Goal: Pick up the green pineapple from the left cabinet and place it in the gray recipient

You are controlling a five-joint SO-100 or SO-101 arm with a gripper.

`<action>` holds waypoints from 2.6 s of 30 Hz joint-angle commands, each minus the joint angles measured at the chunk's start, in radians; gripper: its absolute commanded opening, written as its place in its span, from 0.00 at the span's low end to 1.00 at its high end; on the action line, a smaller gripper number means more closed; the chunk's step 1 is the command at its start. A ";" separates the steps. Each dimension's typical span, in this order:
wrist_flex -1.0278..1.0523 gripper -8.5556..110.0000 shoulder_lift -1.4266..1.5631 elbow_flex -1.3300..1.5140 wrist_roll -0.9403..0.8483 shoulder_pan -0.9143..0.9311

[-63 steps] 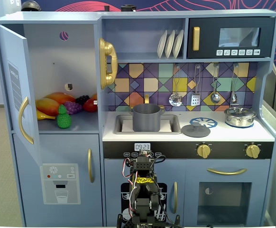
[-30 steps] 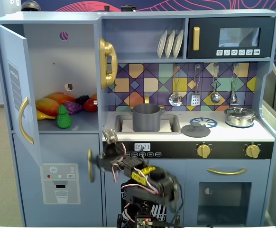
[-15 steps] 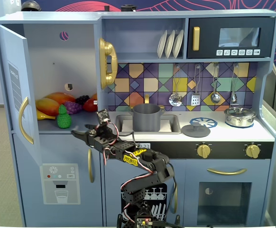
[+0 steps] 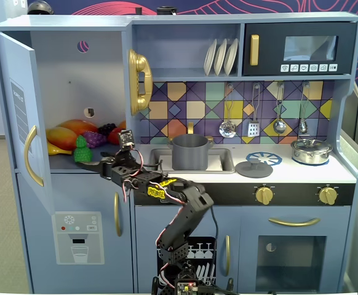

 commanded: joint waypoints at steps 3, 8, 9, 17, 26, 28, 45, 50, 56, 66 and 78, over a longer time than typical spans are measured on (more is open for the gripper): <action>-0.061 0.45 -0.101 -0.155 0.029 0.029; -0.074 0.44 -0.204 -0.238 0.023 0.034; -0.075 0.44 -0.227 -0.258 0.018 0.029; -0.094 0.41 -0.419 -0.437 -0.002 -0.003; -0.121 0.07 -0.463 -0.482 -0.167 -0.058; -0.138 0.07 -0.408 -0.443 -0.192 -0.067; -0.040 0.07 0.693 0.193 -0.468 -0.014; -0.040 0.07 0.802 0.178 -0.408 0.244; 0.124 0.07 0.769 0.002 -0.222 0.597; 0.621 0.07 0.422 -0.407 -0.067 0.884; 0.523 0.10 -0.034 -0.637 -0.123 0.834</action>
